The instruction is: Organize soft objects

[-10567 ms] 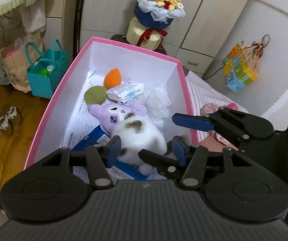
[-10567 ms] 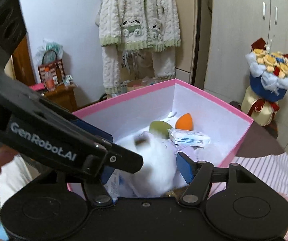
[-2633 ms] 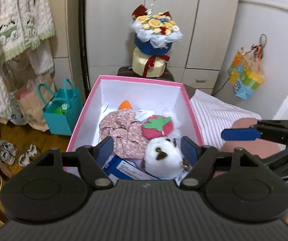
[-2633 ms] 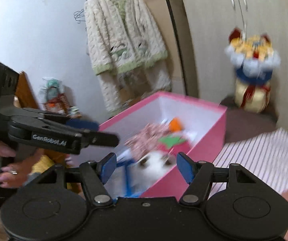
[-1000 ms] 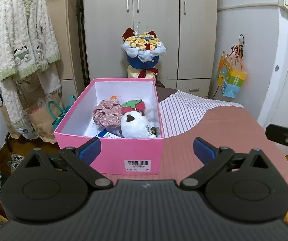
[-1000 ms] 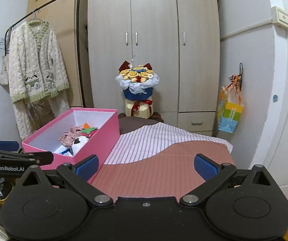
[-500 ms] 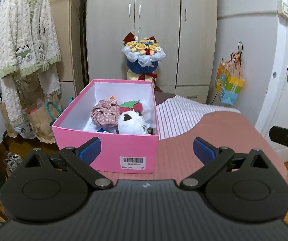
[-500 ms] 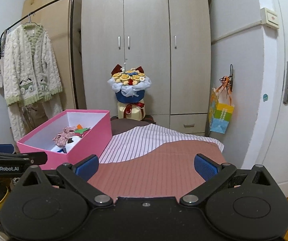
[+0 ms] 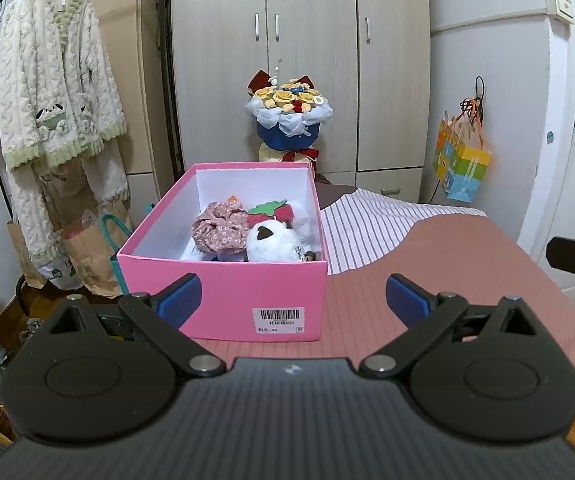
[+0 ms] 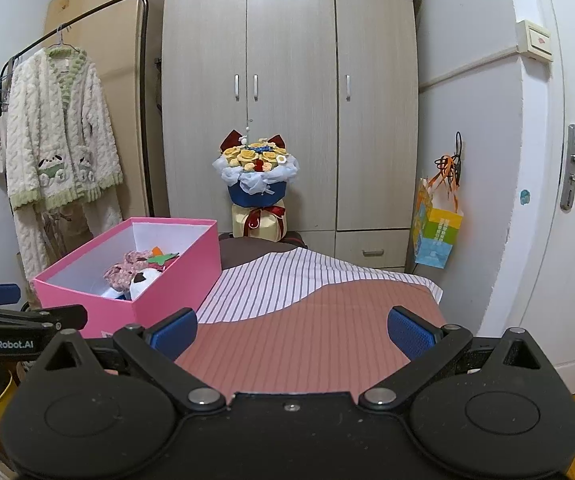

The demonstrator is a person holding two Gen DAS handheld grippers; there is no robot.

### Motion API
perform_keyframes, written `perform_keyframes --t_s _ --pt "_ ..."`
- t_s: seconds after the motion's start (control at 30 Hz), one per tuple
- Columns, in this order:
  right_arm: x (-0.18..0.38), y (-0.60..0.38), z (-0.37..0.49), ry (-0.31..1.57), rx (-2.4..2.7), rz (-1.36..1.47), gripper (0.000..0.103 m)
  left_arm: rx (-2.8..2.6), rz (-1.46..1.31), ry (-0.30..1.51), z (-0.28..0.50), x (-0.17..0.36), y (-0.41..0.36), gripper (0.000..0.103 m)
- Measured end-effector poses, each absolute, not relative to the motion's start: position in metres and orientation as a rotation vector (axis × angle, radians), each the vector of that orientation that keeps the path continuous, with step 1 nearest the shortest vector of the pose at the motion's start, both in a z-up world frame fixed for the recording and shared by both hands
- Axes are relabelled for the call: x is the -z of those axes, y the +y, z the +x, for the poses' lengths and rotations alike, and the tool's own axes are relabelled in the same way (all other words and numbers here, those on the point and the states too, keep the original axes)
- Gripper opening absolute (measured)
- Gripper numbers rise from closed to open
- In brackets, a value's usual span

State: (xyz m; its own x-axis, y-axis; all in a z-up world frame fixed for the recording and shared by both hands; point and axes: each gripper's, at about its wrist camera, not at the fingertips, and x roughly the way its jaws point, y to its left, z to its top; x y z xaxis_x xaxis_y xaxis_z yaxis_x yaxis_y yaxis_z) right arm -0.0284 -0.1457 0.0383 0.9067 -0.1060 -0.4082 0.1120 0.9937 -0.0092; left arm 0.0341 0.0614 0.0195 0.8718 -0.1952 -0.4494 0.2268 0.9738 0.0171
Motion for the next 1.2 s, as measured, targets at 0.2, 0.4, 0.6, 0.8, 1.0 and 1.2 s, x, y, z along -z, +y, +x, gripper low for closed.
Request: perform_keyframes --t_s 0.2,0.4,0.6,0.8,1.0,1.2 --pt "-0.0374 -0.1436 -0.0304 0.42 0.109 0.013 0.103 0.217 0.083 0.459 0.034 -0.0189 0.0605 0.1" --pt "-0.0376 -0.1441 -0.0299 0.425 0.11 0.013 0.103 0.215 0.09 0.456 0.0331 -0.0195 0.0598 0.1" --pt "-0.036 -0.1419 -0.031 0.433 0.112 0.022 0.103 0.214 0.093 0.454 0.032 -0.0192 0.0607 0.101" --pt "-0.0338 -0.1443 -0.0305 0.446 0.114 0.039 0.103 0.211 0.088 0.458 0.0319 -0.0196 0.0615 0.103" --pt "-0.0331 -0.1447 -0.0325 0.45 0.113 0.054 0.103 0.213 0.077 0.466 0.0325 -0.02 0.0635 0.103" --pt "-0.0326 -0.1448 -0.0332 0.445 0.118 0.057 0.103 0.203 0.071 0.477 0.0349 -0.0193 0.0658 0.103"
